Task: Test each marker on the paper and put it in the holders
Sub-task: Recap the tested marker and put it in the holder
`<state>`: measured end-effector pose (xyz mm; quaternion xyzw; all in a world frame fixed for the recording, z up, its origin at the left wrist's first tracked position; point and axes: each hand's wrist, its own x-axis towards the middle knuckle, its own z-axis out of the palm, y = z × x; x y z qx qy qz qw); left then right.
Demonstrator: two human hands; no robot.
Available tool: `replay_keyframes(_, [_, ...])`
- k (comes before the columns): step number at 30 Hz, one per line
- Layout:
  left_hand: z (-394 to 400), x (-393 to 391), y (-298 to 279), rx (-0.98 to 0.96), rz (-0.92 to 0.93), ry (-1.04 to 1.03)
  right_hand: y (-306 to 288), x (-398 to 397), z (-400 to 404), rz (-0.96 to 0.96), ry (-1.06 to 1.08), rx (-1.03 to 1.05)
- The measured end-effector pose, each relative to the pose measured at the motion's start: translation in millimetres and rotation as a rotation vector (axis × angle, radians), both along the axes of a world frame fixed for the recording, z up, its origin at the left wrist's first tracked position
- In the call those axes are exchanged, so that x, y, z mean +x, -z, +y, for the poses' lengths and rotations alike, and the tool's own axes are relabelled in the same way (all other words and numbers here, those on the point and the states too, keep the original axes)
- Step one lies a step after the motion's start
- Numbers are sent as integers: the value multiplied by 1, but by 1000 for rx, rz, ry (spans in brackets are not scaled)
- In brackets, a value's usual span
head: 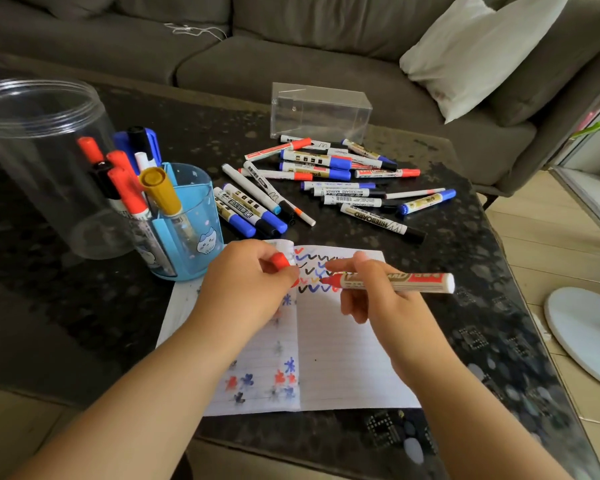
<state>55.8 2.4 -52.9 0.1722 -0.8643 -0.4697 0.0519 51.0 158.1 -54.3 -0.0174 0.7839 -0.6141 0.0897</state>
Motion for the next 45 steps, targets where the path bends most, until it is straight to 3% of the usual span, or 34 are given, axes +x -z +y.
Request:
replay_keyframes(3, [-7,2,0,-17,-23,0,8,-2,-9,71,6,144])
replay_keyframes(11, [-15,3,5,-11,-30,28,26,-6,-25,166,16,283])
replay_keyframes(26, [-14,0,13,-111,-72,70,27,-8,-24,170,-18,341])
replay_keyframes(34, [-13,1,8,-121,-65,83,29,-8,-22,135,83,275])
replay_keyframes(37, [-11,2,1,4,-27,46,20,-8,-17,60,140,68])
replay_keyframes(42, [-7,-1,-6,662,-103,-18,-5,-8,-5,71,119,-246])
replay_keyframes(45, [-1,-1,-9,844,-99,21,-13,-8,2,97,154,-373])
